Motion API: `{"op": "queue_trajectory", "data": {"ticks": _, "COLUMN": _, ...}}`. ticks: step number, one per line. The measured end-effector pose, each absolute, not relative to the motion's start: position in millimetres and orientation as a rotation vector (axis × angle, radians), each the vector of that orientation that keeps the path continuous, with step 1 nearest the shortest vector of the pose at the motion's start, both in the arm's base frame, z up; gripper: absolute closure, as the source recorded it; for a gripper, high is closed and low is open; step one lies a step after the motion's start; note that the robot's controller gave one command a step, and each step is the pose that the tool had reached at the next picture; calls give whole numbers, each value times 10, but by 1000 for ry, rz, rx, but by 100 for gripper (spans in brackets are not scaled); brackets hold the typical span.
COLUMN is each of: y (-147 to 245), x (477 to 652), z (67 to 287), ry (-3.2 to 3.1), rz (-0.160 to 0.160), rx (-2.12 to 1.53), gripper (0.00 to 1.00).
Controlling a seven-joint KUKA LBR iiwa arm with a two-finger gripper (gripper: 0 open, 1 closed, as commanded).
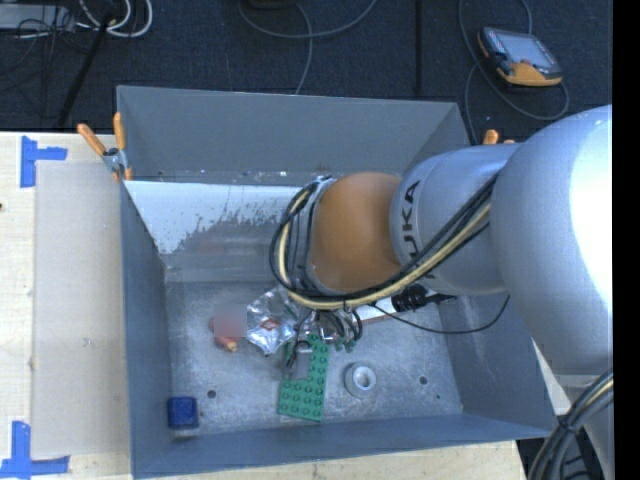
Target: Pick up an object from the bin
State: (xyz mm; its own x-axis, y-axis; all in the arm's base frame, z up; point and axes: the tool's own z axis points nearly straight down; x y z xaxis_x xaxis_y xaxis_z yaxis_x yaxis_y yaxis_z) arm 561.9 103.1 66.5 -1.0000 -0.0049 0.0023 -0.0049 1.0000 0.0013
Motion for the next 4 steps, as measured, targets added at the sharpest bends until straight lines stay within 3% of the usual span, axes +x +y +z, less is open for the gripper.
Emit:
{"op": "queue_trajectory", "data": {"ticks": 3, "y": 1037, "x": 5620, "z": 671, "ry": -3139, "rz": -2, "rx": -25, "gripper": 0}}
{"op": "queue_trajectory", "data": {"ticks": 4, "y": 1053, "x": 5621, "z": 703, "ry": -3134, "rz": -5, "rx": -25, "gripper": 100}}
